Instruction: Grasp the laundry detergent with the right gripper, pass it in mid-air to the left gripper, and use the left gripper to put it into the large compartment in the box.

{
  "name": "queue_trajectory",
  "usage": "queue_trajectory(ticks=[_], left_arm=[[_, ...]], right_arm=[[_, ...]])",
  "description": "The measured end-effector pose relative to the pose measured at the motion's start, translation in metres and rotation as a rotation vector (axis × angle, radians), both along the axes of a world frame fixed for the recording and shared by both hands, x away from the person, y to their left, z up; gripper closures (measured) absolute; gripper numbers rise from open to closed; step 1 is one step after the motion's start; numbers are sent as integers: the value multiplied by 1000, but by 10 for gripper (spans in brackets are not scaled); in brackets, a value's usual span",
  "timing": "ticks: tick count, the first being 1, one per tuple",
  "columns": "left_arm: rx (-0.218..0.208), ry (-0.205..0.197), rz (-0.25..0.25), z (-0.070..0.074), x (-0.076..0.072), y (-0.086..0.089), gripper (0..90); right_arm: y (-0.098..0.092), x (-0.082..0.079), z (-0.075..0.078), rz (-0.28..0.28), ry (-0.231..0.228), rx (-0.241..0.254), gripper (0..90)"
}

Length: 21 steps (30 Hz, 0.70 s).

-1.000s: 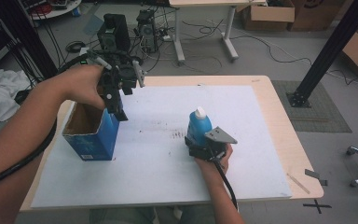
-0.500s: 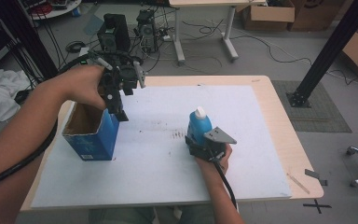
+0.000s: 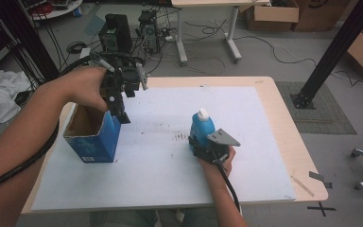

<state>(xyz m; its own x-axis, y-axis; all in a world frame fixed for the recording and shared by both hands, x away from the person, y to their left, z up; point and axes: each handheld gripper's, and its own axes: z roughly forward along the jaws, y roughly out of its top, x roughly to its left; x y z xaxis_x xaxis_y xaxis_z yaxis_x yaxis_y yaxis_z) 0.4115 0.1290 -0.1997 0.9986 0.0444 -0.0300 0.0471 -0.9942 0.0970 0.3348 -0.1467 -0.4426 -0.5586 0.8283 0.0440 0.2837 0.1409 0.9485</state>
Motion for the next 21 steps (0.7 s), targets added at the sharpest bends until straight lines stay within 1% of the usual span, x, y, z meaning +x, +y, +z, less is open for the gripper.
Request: queue_trajectory(ticks=[5, 10, 16, 20, 21], left_arm=[[1, 2, -5, -1, 1, -2, 1], [-2, 2, -9, -2, 0, -3, 1], [-6, 2, -16, -4, -2, -4, 1], [-6, 0, -28, -3, -3, -7, 1], [-5, -1, -30, -2, -4, -8, 1]], right_arm=[[1, -1, 0, -17, -8, -11, 413], [1, -1, 1, -18, -13, -24, 428], [-3, 0, 5, 38, -1, -35, 445], [-10, 0, 13, 80, -3, -23, 449], [-12, 1, 17, 102, -2, -22, 449]])
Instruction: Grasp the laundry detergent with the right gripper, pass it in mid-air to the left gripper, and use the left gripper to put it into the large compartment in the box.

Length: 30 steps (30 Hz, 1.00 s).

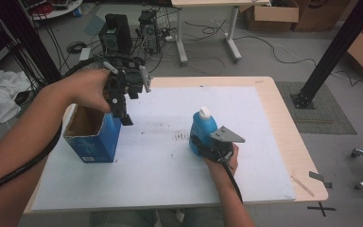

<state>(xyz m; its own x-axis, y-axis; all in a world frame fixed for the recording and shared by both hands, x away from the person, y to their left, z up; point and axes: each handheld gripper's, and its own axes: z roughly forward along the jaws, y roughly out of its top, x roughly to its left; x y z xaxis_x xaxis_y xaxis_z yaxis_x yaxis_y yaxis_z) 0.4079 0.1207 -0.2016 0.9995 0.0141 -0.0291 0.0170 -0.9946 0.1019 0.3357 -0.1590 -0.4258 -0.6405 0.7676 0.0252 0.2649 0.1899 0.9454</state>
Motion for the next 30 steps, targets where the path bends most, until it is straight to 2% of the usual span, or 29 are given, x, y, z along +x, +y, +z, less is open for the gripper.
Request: queue_trajectory(ticks=[5, 8, 13, 21, 23, 30], left_arm=[[1, -3, -17, 3, -5, -5, 1], [8, -1, -32, 4, -9, -9, 1], [14, 1, -53, 4, -16, -16, 1], [20, 6, -86, 5, -27, -29, 1], [32, 7, -101, 5, -31, -33, 1], [27, 9, -130, 3, -43, -42, 1]], right_arm=[[-9, 1, 16, 108, 7, 5, 449], [-12, 1, 26, 186, 4, -7, 449], [-14, -1, 39, 314, 3, 2, 449], [-1, -2, 46, 532, 8, -24, 448], [6, -3, 47, 592, 14, -28, 449], [23, -4, 49, 697, 19, -42, 448]])
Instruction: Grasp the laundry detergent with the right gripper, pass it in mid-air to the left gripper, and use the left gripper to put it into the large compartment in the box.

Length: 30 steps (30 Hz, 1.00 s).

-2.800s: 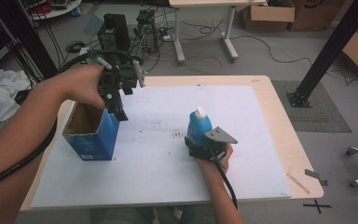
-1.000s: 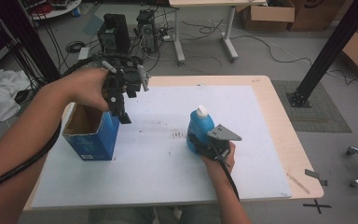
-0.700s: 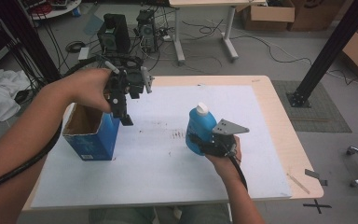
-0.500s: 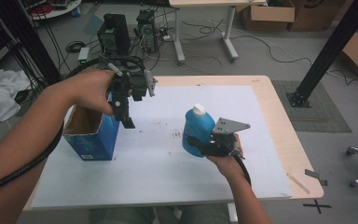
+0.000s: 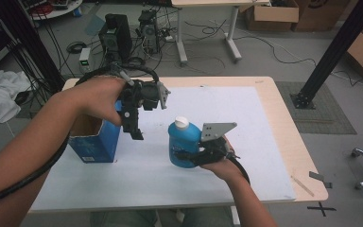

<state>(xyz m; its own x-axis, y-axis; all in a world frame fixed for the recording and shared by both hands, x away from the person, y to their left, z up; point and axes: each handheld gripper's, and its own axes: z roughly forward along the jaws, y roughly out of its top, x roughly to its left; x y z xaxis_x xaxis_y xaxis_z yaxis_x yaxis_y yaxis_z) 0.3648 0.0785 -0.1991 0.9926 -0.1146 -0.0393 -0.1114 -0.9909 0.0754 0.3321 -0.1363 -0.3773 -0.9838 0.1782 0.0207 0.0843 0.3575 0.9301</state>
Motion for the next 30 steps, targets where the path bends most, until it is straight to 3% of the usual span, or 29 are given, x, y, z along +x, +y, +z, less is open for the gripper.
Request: queue_trajectory(ticks=[7, 11, 19, 30], left_arm=[[-13, 18, -20, -8, -8, -6, 1], [-8, 26, -25, -12, -10, -8, 1], [-18, 42, -36, -22, -14, -16, 1], [21, 45, -56, -32, -21, -29, 1]], right_arm=[[20, -1, 1, 90, -8, 4, 449], [29, -1, 1, 113, -14, 1, 450], [46, -2, -1, 125, -14, -6, 450], [62, 0, -2, 139, -18, -10, 450]])
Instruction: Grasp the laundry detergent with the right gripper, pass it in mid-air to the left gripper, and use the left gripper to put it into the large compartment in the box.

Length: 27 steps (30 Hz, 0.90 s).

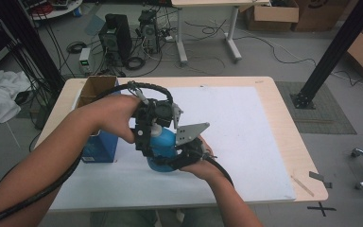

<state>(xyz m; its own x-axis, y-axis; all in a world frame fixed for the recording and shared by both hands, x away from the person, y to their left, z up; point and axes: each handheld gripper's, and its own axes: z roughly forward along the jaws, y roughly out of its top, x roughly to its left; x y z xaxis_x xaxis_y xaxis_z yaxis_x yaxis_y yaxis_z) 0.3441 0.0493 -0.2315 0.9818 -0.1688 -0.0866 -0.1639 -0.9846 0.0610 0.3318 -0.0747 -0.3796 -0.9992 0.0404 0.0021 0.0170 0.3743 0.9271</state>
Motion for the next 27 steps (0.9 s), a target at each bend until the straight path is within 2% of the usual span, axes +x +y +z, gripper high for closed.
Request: queue_trajectory(ticks=[9, 14, 17, 27], left_arm=[[9, -9, 13, -5, -1, -3, 1], [6, -27, 15, -7, -2, -4, 9], [11, -41, 7, -8, -3, -5, 48], [19, -44, 5, -9, -3, -8, 149]], right_arm=[[4, 0, 0, -2, 6, -1, 450], [5, 1, -1, -1, 4, -2, 450], [6, 1, -1, -3, 7, -4, 450], [5, 0, -2, -10, 14, -2, 450]])
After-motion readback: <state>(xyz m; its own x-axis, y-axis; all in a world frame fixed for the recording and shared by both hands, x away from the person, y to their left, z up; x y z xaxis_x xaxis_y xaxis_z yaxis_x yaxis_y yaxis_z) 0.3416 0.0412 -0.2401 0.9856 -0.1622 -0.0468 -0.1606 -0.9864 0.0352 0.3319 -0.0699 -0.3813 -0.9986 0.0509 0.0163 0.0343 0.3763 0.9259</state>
